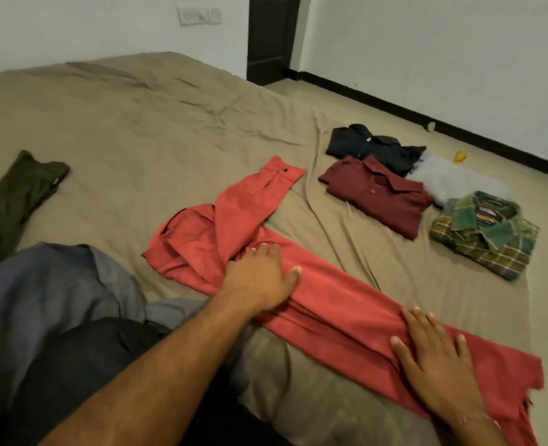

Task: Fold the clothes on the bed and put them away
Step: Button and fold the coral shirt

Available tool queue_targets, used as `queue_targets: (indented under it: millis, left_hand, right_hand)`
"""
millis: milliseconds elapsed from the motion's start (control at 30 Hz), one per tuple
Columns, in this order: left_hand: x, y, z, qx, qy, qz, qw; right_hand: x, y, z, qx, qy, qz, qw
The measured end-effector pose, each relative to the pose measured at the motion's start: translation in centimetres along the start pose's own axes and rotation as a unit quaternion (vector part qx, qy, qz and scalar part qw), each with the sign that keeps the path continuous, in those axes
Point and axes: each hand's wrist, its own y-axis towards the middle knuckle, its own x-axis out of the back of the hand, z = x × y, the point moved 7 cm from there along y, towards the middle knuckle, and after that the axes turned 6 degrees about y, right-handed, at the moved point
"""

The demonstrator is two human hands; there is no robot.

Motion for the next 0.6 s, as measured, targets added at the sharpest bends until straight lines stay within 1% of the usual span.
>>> queue_targets:
  millis: [67, 100, 167, 200, 300, 333, 367, 433, 500, 533, 600]
  left_hand:
    - [1.3, 0.7, -0.5, -0.023, 0.007, -0.075, 0.997]
    - [1.6, 1.3, -0.9, -0.045, -0.006, -0.093, 0.995]
    - [1.4, 2.8, -1.3, -0.087, -0.062, -0.084, 0.991]
    - [0.9, 3.6, -1.3, -0.101, -0.089, -0.07, 0.988]
    - [-1.0, 4.9, -0.9, -0.101, -0.103, -0.023, 0.989]
    - [-1.8, 5.0, -0.6, -0.091, -0.1, -0.01, 0.991]
    - [-2.4, 5.5, -0.2, -0.083, -0.103, -0.004, 0.991]
    - [-2.7, 5.8, 0.4, -0.07, -0.118, -0.011, 0.991]
    - [-2.7, 6.4, 1.1, -0.052, -0.155, -0.03, 0.986]
    - [-2.7, 6.4, 1.4, -0.044, -0.172, -0.037, 0.983]
    - [-2.7, 6.4, 1.3, -0.046, -0.189, -0.043, 0.98]
  right_hand:
    - [0.9, 0.8, 1.4, -0.015, 0.059, -0.043, 0.997]
    - [1.7, 1.4, 2.7, -0.005, 0.083, -0.075, 0.994]
    - [3.2, 3.2, 6.7, 0.05, 0.135, -0.112, 0.983]
    - [3.5, 4.9, 9.1, 0.073, 0.168, -0.112, 0.977]
    - [3.2, 11.0, 16.3, 0.092, 0.295, -0.074, 0.948]
    - [2.5, 13.1, 18.5, 0.075, 0.352, -0.04, 0.932]
    - [1.7, 15.4, 20.6, 0.044, 0.423, -0.003, 0.905]
    - [0.4, 18.5, 24.3, -0.021, 0.547, 0.061, 0.834]
    - [-0.7, 21.6, 27.9, -0.053, 0.622, 0.097, 0.776]
    - [-0.9, 22.9, 29.3, -0.052, 0.642, 0.104, 0.758]
    - [-0.8, 25.2, 31.2, -0.052, 0.655, 0.108, 0.746]
